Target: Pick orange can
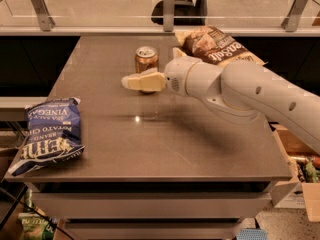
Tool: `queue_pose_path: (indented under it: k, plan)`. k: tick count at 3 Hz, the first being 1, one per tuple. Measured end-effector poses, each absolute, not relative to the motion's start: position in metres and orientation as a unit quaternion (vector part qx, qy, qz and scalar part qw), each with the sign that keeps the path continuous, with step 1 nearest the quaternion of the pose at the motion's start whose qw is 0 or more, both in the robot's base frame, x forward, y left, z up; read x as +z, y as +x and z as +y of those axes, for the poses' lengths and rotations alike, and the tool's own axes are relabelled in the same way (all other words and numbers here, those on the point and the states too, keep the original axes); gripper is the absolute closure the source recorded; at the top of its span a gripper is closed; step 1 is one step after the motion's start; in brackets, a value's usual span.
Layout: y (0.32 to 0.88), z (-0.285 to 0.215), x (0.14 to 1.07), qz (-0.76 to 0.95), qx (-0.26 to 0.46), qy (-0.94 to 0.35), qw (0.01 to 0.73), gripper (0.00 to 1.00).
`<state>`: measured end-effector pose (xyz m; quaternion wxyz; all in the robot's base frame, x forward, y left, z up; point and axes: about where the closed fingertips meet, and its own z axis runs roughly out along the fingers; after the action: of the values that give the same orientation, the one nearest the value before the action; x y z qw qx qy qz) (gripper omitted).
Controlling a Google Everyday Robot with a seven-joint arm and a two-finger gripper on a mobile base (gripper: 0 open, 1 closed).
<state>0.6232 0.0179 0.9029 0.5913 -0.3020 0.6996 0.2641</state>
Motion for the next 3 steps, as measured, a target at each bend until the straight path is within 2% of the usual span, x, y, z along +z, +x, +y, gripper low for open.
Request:
queue_pose_path:
  k: [2, 3]
  plan:
    - [0.636, 0.044, 0.895, 0.678, 0.282, -0.317, 0.6, 0.0]
    - [0.635, 0.046, 0.895, 0.677, 0.283, -0.318, 0.6, 0.18]
